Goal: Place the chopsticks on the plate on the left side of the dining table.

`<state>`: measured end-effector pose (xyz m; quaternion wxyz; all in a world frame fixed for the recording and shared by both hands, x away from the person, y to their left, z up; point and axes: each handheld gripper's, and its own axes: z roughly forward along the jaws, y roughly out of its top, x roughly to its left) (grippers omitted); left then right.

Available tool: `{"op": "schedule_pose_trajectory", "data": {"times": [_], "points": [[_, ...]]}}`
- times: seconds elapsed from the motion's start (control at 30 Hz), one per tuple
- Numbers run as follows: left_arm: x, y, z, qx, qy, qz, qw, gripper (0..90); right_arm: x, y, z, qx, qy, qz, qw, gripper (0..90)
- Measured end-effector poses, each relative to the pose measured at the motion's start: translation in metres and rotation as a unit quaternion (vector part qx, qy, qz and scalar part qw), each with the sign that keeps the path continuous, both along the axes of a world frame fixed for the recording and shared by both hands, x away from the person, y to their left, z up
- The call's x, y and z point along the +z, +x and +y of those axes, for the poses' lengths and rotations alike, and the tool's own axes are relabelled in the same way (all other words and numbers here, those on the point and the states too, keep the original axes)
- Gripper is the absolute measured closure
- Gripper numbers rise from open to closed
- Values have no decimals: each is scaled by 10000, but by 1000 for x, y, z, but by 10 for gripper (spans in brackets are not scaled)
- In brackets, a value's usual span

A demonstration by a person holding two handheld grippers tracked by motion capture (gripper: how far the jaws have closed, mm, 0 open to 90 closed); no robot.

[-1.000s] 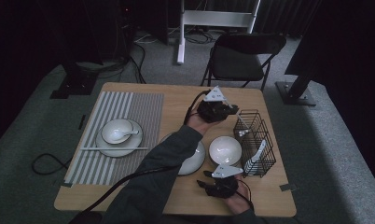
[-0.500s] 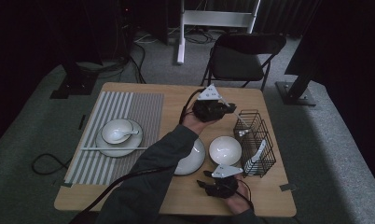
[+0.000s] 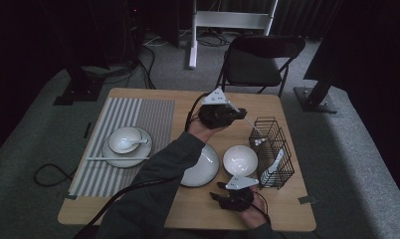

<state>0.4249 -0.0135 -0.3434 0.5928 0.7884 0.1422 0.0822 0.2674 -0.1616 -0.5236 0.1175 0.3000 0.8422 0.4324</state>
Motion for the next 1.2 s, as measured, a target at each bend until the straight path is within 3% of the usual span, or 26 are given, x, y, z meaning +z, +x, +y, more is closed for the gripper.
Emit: {"op": "schedule_pose_trajectory", "data": {"times": [0.33, 0.6, 1.2], "points": [[5, -3, 14, -7, -93, -30, 10000, 847, 0, 0, 0, 0, -6, 5, 10000, 505], [9, -4, 29, -73, -251, 75, 9996, 848, 0, 0, 0, -1, -12, 21, 10000, 505], [2, -7, 50, -34, -39, 57, 10000, 847, 0, 1, 1, 27, -77, 8, 10000, 505]]}}
